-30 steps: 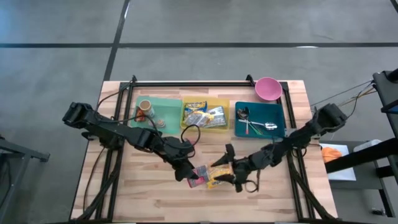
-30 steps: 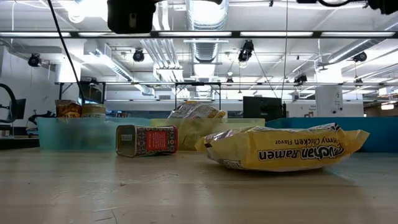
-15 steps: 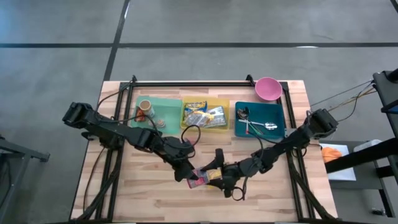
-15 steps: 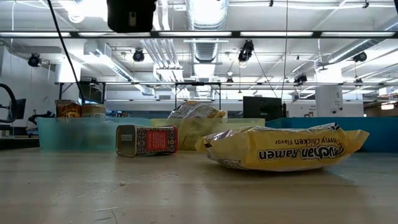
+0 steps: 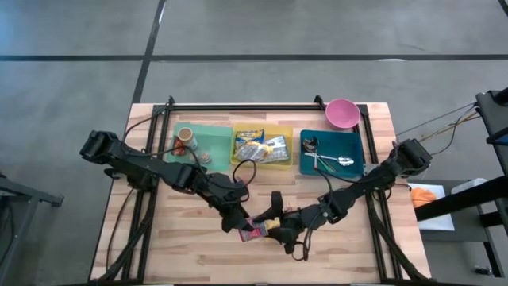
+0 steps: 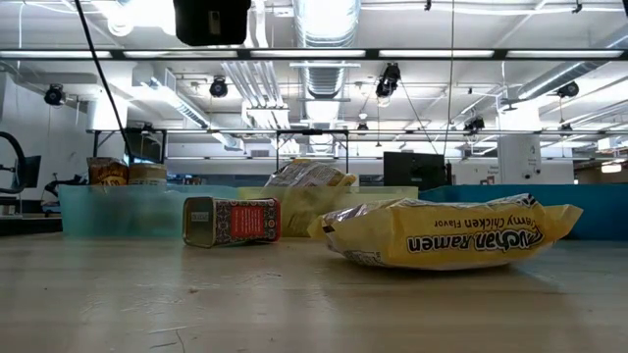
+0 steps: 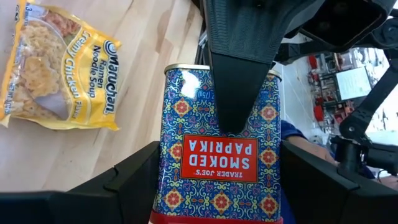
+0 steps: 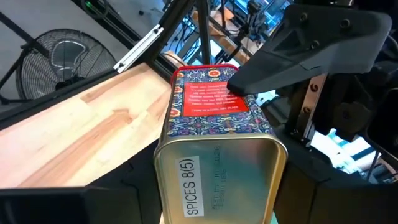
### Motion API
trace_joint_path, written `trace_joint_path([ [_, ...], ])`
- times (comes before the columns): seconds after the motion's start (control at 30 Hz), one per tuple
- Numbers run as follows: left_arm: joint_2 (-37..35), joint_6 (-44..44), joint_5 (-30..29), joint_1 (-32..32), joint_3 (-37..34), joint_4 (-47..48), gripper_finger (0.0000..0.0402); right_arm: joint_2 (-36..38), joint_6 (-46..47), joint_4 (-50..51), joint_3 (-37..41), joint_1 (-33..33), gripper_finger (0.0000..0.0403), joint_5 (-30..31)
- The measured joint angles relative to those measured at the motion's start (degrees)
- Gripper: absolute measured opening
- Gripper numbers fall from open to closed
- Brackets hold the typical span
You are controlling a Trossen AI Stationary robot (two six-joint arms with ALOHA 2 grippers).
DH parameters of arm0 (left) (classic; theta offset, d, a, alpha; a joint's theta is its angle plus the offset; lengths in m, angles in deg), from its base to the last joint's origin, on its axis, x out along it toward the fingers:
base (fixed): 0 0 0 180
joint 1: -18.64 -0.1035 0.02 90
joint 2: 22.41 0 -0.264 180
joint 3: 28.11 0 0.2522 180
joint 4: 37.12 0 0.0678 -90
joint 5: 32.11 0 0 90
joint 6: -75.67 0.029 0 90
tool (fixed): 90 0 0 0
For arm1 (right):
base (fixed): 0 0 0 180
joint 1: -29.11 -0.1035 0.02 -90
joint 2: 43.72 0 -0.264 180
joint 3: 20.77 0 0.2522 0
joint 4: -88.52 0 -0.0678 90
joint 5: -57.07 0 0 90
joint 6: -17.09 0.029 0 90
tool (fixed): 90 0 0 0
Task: Pick & Place Food Item
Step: Put the red seasoning can into the green bin
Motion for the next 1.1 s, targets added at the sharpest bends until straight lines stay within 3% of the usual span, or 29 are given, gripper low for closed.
trace_joint_path([
  [0.17, 0.01, 2.92, 0.23, -0.01, 0.00, -0.11, 0.0294, 0.20, 0.26, 0.09, 0.07, -0.02, 0.0209, 0.05],
  [0.37, -0.80, 11.71, 1.03, 0.05, 0.02, -0.11, 0.0371, 0.40, 4.79, -0.31, 0.09, -0.02, 0.0209, -0.35],
  [0.6, -4.78, 20.81, -4.61, 0.76, 0.09, 1.09, 0.0396, 0.70, 9.20, -0.37, 0.27, -0.32, 0.0209, -0.15],
  [0.7, -8.23, 29.05, -12.62, 3.64, 0.06, 3.90, 0.0398, 1.42, 12.61, -0.34, 0.27, -0.48, 0.0209, 0.72],
  [0.83, -11.38, 36.98, -32.39, 11.86, -0.11, 8.25, 0.0398, 3.65, 17.31, -0.88, 0.27, -0.63, 0.0209, 3.28],
  [1.0, -9.90, 42.82, -55.83, 22.45, -0.11, 6.99, 0.0399, 5.71, 22.50, -5.58, 0.27, -0.61, 0.0209, 3.45],
  [1.1, -7.91, 44.75, -64.73, 24.74, -0.17, 4.40, 0.0399, 5.44, 22.79, -9.50, 0.31, -0.56, 0.0209, 3.45],
])
